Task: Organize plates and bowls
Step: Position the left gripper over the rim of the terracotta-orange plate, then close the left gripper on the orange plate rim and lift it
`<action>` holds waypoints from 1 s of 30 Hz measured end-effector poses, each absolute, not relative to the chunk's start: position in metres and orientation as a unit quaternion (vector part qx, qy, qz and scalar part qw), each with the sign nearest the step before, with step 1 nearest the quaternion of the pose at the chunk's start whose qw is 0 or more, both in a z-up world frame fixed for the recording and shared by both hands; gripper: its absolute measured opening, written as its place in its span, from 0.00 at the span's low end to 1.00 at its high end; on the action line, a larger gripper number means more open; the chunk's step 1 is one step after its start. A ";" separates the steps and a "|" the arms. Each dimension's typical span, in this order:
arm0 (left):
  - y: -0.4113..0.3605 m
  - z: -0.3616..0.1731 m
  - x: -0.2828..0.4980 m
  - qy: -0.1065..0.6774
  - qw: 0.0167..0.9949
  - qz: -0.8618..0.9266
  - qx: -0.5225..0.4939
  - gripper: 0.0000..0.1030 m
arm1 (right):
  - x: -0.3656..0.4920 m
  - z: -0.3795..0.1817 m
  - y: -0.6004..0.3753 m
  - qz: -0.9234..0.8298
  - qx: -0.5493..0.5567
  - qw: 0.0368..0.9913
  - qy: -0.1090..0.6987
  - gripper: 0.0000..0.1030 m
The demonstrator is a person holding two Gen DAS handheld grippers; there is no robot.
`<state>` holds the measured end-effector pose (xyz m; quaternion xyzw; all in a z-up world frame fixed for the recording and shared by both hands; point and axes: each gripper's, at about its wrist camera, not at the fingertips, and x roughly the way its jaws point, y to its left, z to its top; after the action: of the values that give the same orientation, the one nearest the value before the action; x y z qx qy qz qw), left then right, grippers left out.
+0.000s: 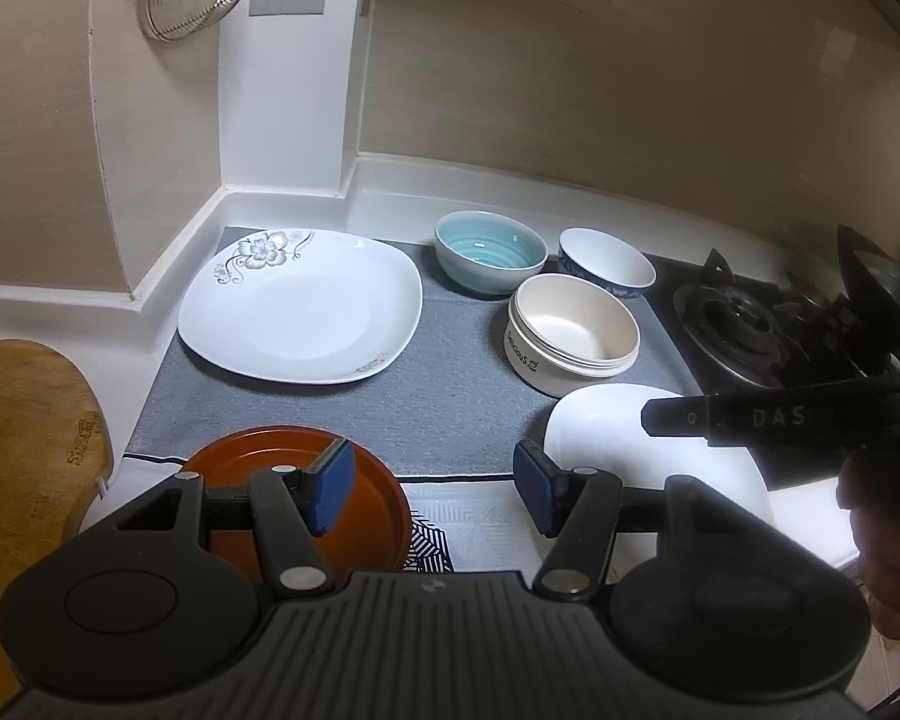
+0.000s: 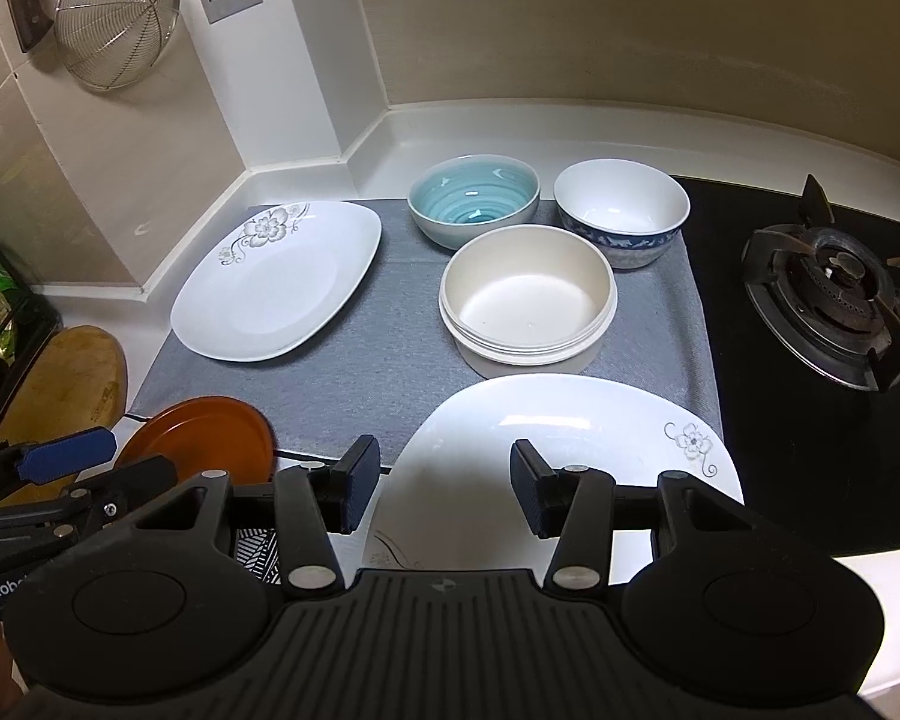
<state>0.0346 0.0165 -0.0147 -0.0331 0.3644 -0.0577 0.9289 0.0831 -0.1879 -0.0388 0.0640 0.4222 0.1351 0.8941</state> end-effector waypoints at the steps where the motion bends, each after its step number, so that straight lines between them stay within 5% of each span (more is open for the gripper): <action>1: 0.017 -0.015 0.035 0.364 0.929 -0.059 -0.033 0.62 | 0.083 -0.039 -0.188 0.134 0.065 0.894 0.423 0.50; 21: 0.016 -0.016 0.038 0.365 0.927 -0.074 -0.033 0.58 | 0.083 -0.039 -0.183 0.139 0.060 0.895 0.419 0.46; 25: 0.015 -0.017 0.039 0.365 0.927 -0.078 -0.036 0.50 | 0.084 -0.038 -0.182 0.140 0.057 0.896 0.419 0.36; 30: 0.015 -0.018 0.039 0.368 0.926 -0.082 -0.033 0.24 | 0.084 -0.038 -0.180 0.146 0.054 0.895 0.418 0.29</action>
<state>0.0387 0.0149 -0.0183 -0.0328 0.3683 -0.0817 0.9255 0.0841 -0.1798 -0.0377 0.0535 0.4181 0.1457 0.8950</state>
